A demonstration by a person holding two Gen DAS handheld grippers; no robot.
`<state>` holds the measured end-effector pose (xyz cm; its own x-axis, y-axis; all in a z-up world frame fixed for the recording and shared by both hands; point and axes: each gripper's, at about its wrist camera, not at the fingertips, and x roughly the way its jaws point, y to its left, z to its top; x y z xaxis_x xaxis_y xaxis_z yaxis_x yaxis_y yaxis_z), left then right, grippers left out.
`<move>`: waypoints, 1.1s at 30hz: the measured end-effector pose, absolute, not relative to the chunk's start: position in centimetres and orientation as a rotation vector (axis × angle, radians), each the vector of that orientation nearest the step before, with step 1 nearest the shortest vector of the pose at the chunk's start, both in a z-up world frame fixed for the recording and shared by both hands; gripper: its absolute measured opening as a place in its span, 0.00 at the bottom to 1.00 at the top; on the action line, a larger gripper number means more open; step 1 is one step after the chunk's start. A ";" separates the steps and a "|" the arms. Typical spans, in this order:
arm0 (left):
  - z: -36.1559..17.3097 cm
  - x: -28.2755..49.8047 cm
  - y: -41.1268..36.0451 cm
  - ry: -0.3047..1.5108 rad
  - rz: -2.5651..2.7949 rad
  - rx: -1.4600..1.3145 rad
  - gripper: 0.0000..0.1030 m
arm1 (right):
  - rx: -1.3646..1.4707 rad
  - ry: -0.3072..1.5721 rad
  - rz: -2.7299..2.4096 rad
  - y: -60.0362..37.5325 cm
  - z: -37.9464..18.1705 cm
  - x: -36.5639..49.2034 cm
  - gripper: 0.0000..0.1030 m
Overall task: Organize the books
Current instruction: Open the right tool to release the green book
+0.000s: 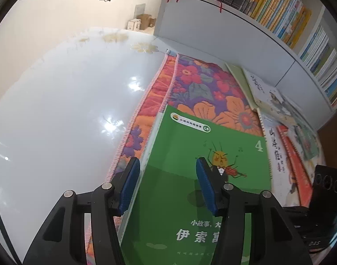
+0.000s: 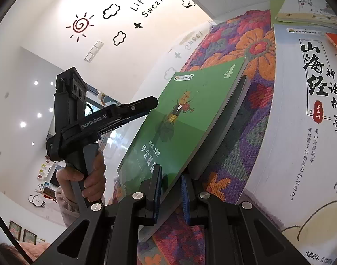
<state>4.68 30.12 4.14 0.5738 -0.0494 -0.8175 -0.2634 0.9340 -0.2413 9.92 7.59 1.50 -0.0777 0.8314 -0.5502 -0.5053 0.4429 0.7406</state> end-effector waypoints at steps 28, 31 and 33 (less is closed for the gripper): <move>3.8 4.4 30.5 0.992 0.196 -0.370 0.50 | 0.265 1.153 1.022 7.7 2.4 10.1 0.34; 3.9 4.3 30.5 0.991 0.195 -0.370 0.50 | 0.163 1.112 1.022 8.6 3.1 9.2 0.34; 3.7 4.4 30.4 1.005 0.189 -0.365 0.53 | 0.144 1.105 1.017 8.8 3.1 9.2 0.34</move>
